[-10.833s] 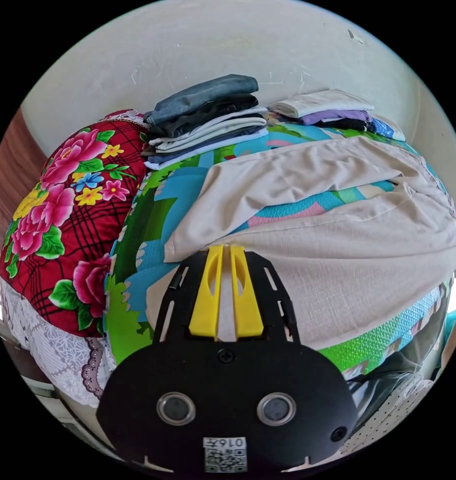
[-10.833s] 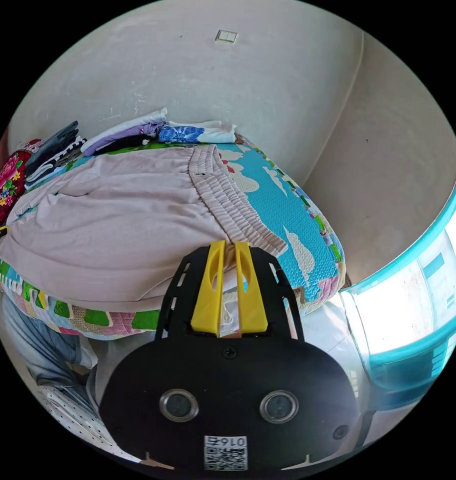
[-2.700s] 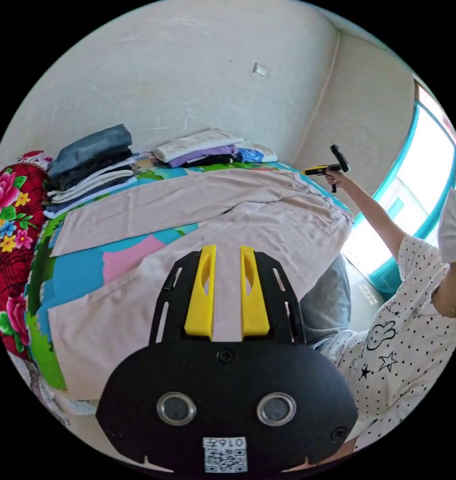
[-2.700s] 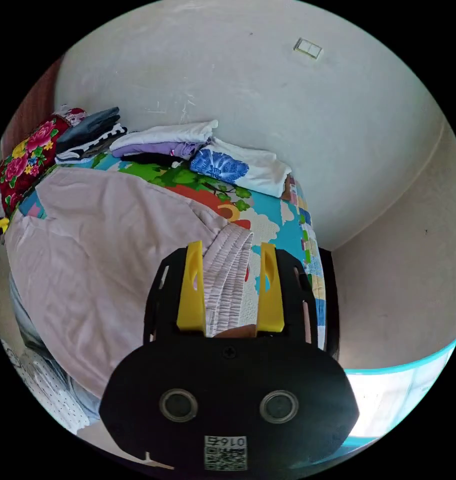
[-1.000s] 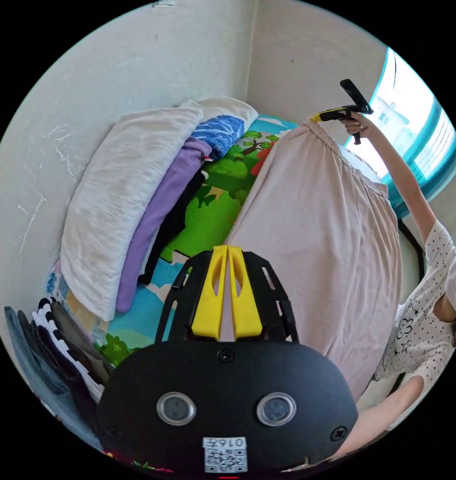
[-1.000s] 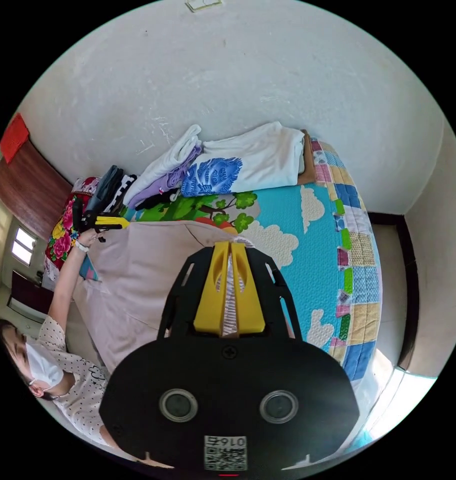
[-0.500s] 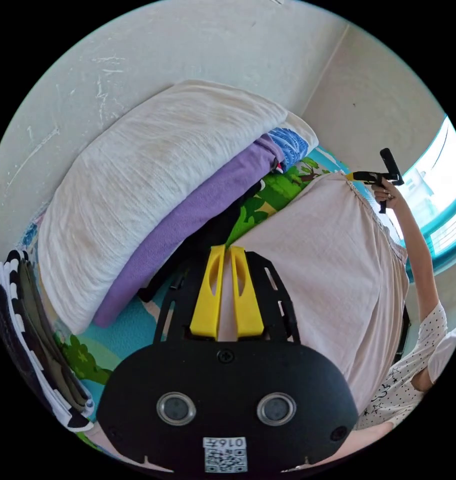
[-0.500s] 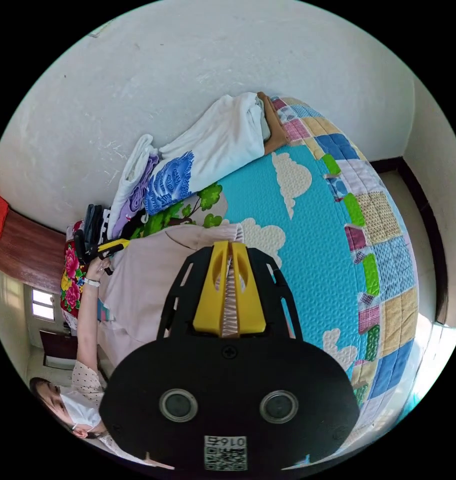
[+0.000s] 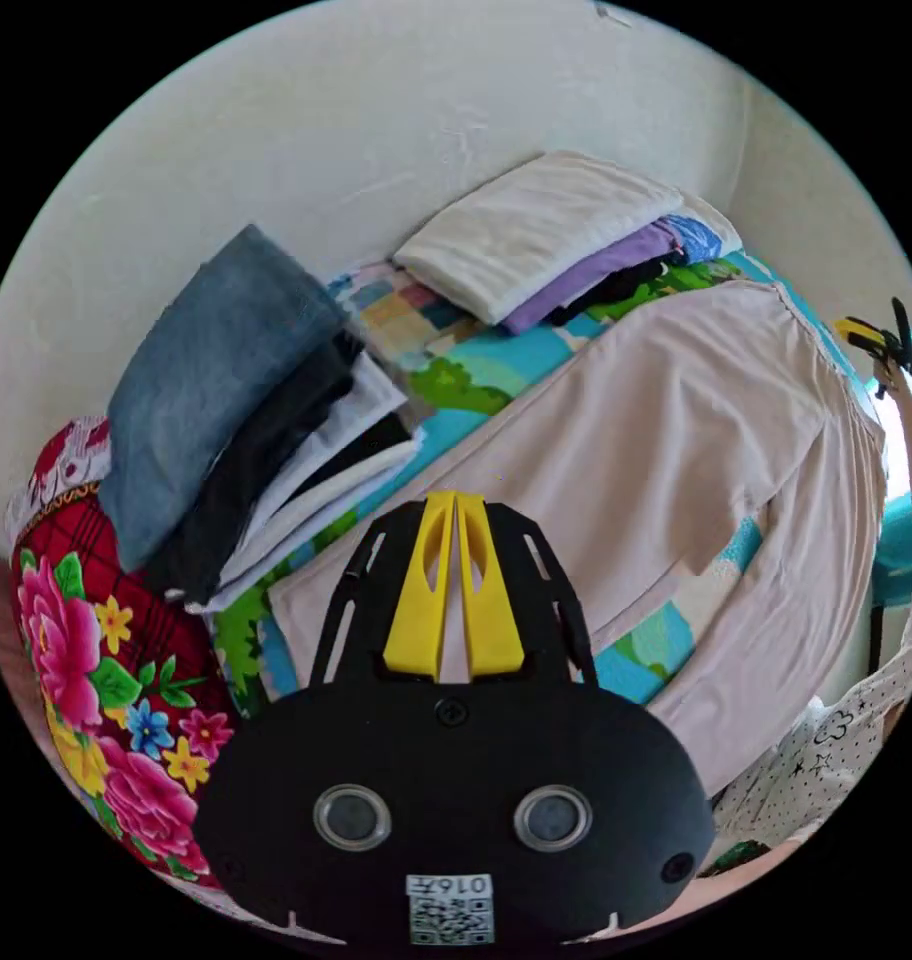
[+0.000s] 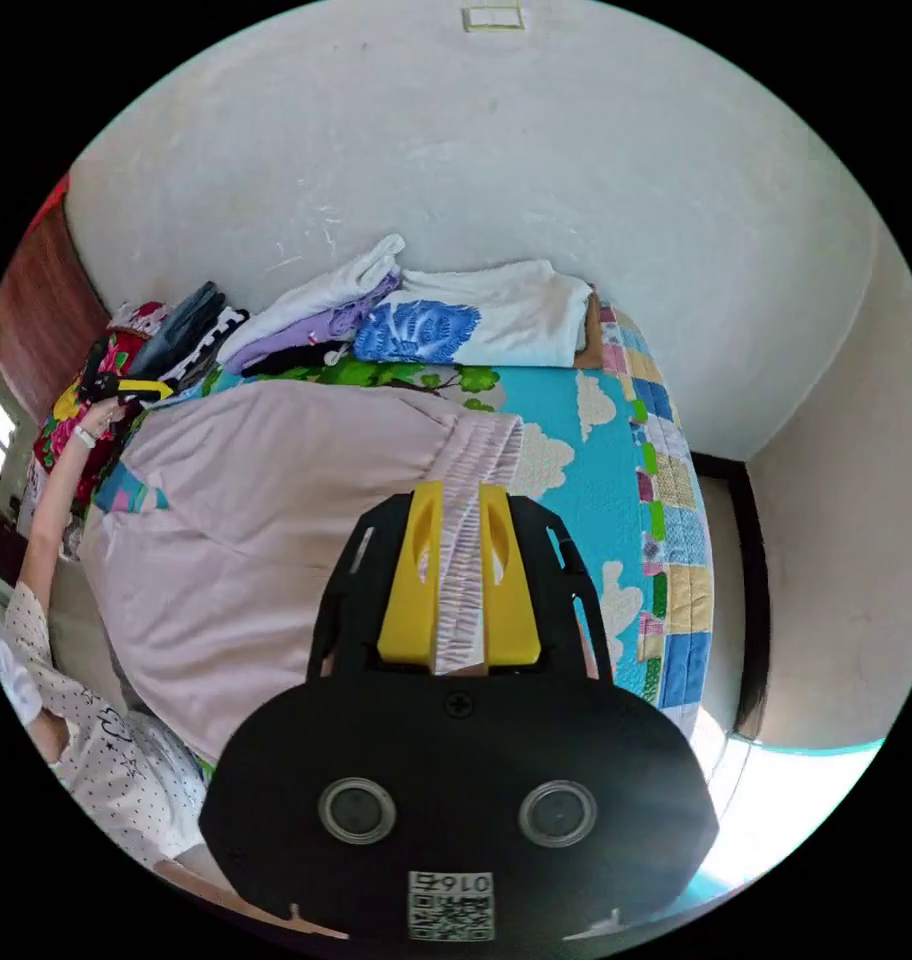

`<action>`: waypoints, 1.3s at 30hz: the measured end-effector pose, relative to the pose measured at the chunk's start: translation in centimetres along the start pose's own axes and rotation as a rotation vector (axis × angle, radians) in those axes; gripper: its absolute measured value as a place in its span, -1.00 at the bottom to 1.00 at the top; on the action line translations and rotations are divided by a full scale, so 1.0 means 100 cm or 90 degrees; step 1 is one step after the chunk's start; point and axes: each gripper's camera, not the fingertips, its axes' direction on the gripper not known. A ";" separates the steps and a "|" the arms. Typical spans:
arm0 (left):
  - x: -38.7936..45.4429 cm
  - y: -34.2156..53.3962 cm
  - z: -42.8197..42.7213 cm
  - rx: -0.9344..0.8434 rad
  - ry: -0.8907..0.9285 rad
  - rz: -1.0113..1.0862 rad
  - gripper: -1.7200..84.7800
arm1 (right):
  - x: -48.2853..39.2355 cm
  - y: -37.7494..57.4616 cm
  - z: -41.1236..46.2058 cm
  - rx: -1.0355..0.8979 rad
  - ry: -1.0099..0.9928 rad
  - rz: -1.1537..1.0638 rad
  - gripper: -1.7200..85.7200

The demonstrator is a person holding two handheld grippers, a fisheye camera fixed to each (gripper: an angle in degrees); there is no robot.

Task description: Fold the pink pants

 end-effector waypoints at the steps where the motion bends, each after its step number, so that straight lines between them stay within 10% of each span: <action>1: -0.022 0.041 0.003 -0.020 -0.019 -0.054 -0.98 | -0.039 -0.003 0.003 -0.008 -0.006 -0.060 -0.82; 16: -0.042 0.283 0.047 0.056 -0.054 -0.170 -0.98 | -0.419 -0.085 0.139 -0.085 -0.049 -0.392 -0.80; 27: -0.050 0.369 0.063 0.063 -0.027 -0.210 -0.98 | -0.455 -0.033 0.134 -0.123 -0.126 -0.366 -0.89; 34: -0.004 0.484 0.013 0.151 -0.199 -0.321 -0.98 | -0.441 0.065 0.060 0.115 -0.130 -0.194 -0.87; 39: 0.085 0.596 -0.025 0.218 0.048 -0.176 -0.98 | -0.391 0.199 0.002 0.129 -0.002 -0.110 -0.76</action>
